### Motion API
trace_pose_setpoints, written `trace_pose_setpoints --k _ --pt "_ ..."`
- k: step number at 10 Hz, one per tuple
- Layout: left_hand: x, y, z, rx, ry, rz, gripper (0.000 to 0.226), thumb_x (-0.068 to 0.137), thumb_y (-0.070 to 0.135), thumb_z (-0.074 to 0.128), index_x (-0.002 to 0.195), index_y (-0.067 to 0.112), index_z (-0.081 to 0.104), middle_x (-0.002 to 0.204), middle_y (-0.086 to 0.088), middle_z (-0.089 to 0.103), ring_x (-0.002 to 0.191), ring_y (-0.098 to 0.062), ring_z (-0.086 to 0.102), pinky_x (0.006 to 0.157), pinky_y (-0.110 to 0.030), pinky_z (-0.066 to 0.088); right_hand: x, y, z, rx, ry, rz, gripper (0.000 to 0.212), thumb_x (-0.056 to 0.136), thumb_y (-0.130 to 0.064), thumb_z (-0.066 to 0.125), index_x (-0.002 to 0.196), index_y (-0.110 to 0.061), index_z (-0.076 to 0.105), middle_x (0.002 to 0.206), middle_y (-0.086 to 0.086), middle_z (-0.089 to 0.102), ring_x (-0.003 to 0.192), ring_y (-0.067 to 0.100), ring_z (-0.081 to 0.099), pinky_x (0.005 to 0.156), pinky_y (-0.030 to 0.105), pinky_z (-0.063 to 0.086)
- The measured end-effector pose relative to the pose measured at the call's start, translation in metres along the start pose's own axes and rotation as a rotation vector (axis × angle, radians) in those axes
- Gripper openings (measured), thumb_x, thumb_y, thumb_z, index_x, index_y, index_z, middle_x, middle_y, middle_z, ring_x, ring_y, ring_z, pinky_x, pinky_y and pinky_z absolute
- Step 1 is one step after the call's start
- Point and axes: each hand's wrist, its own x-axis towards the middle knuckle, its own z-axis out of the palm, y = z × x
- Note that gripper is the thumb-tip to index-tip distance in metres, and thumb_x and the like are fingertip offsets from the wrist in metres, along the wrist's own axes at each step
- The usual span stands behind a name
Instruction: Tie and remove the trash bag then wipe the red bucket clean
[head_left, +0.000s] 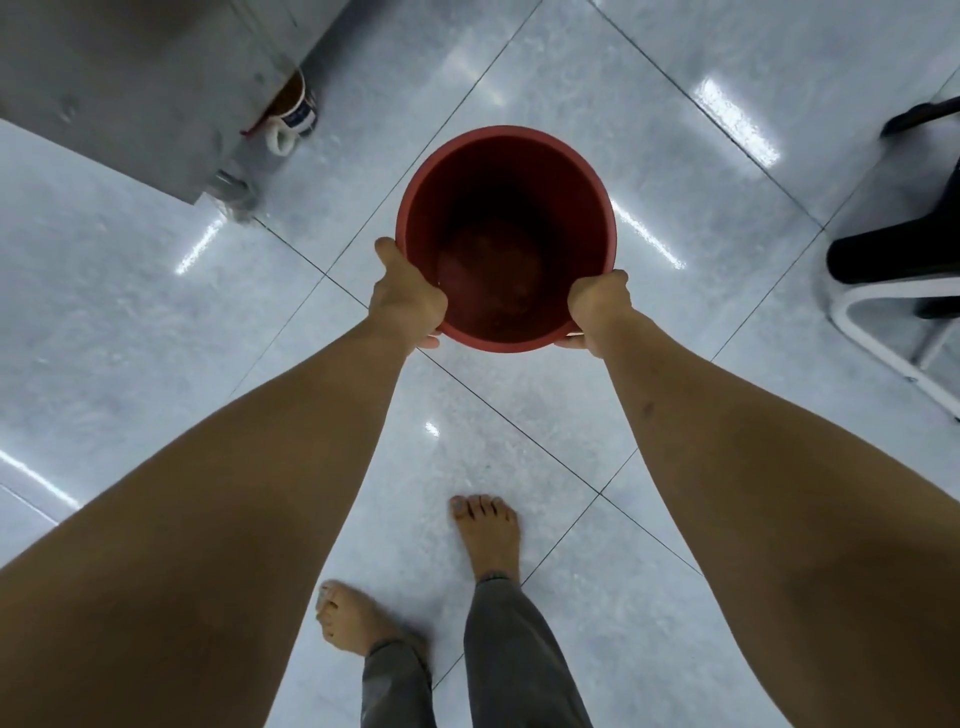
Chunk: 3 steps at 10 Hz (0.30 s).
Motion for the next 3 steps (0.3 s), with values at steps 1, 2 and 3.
trace_pose_setpoints --k 1,2,3 --pt "-0.003 0.0 -0.001 0.02 -0.022 0.008 0.06 0.088 0.0 0.044 0.138 0.02 0.018 0.116 -0.016 0.057 0.08 -0.031 0.07 0.064 -0.04 0.061 -0.005 -0.001 -0.001 0.016 0.018 0.028 0.047 0.093 -0.002 0.028 0.139 -0.009 0.029 0.14 0.017 0.045 0.113 0.038 0.057 0.084 0.057 0.054" --pt "-0.009 -0.002 -0.006 -0.007 -0.072 -0.016 0.066 0.091 0.004 0.048 0.145 0.023 0.014 0.124 -0.018 0.056 0.096 -0.034 0.066 0.078 -0.045 0.06 -0.01 -0.003 0.003 0.04 0.065 0.044 0.049 0.096 -0.01 0.029 0.145 -0.009 0.026 0.146 0.015 0.041 0.126 0.036 0.048 0.099 0.053 0.046" --pt "-0.02 -0.003 -0.017 -0.039 -0.096 -0.04 0.072 0.093 0.009 0.052 0.15 0.024 0.01 0.135 -0.016 0.05 0.113 -0.036 0.059 0.089 -0.05 0.056 -0.021 -0.005 0.002 -0.067 0.245 -0.032 0.054 0.095 -0.014 0.038 0.146 -0.009 0.021 0.145 0.016 0.039 0.129 0.036 0.044 0.108 0.046 0.04"
